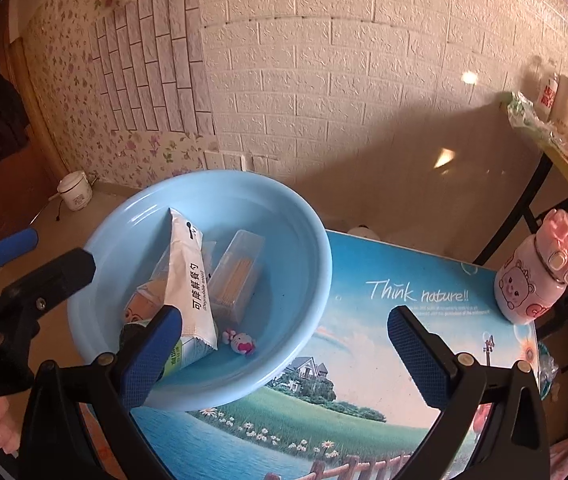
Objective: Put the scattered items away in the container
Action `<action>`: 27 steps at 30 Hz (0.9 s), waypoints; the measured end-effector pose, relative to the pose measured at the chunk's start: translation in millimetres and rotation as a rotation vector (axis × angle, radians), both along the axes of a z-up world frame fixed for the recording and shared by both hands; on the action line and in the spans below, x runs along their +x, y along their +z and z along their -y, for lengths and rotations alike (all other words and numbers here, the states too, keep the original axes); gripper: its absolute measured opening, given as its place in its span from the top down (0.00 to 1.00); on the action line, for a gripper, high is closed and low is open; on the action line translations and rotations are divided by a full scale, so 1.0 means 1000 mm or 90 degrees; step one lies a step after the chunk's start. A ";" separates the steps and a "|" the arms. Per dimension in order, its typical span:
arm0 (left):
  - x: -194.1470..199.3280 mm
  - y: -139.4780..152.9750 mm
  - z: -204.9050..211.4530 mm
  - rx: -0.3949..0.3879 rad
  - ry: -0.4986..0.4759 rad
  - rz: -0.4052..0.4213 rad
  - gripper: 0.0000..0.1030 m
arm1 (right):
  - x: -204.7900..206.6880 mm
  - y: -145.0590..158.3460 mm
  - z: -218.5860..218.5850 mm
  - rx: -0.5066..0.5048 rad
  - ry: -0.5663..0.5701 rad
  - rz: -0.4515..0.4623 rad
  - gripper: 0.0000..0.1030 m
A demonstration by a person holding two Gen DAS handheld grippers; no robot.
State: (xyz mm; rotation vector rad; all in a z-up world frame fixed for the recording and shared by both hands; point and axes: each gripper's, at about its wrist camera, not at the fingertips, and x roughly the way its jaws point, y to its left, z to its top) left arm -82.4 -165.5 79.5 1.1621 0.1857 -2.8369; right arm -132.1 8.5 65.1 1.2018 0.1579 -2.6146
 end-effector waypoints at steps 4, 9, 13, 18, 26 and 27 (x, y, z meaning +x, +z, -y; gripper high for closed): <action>0.003 0.002 0.001 -0.009 0.005 -0.010 0.00 | 0.001 0.007 -0.008 -0.008 -0.014 -0.011 0.00; 0.004 0.007 0.005 -0.008 0.017 -0.017 0.00 | 0.005 0.018 -0.010 -0.019 -0.022 -0.022 0.00; 0.006 0.011 0.007 -0.010 0.022 -0.023 0.00 | 0.005 0.020 -0.013 -0.024 -0.023 -0.025 0.00; 0.006 0.012 0.008 -0.007 0.030 -0.020 0.00 | 0.004 0.020 -0.012 -0.023 -0.024 -0.030 0.00; 0.005 0.013 0.005 -0.011 0.030 -0.015 0.00 | 0.004 0.020 -0.015 -0.023 -0.029 -0.030 0.00; 0.005 0.013 0.005 -0.012 0.030 -0.014 0.00 | 0.004 0.020 -0.014 -0.023 -0.028 -0.029 0.00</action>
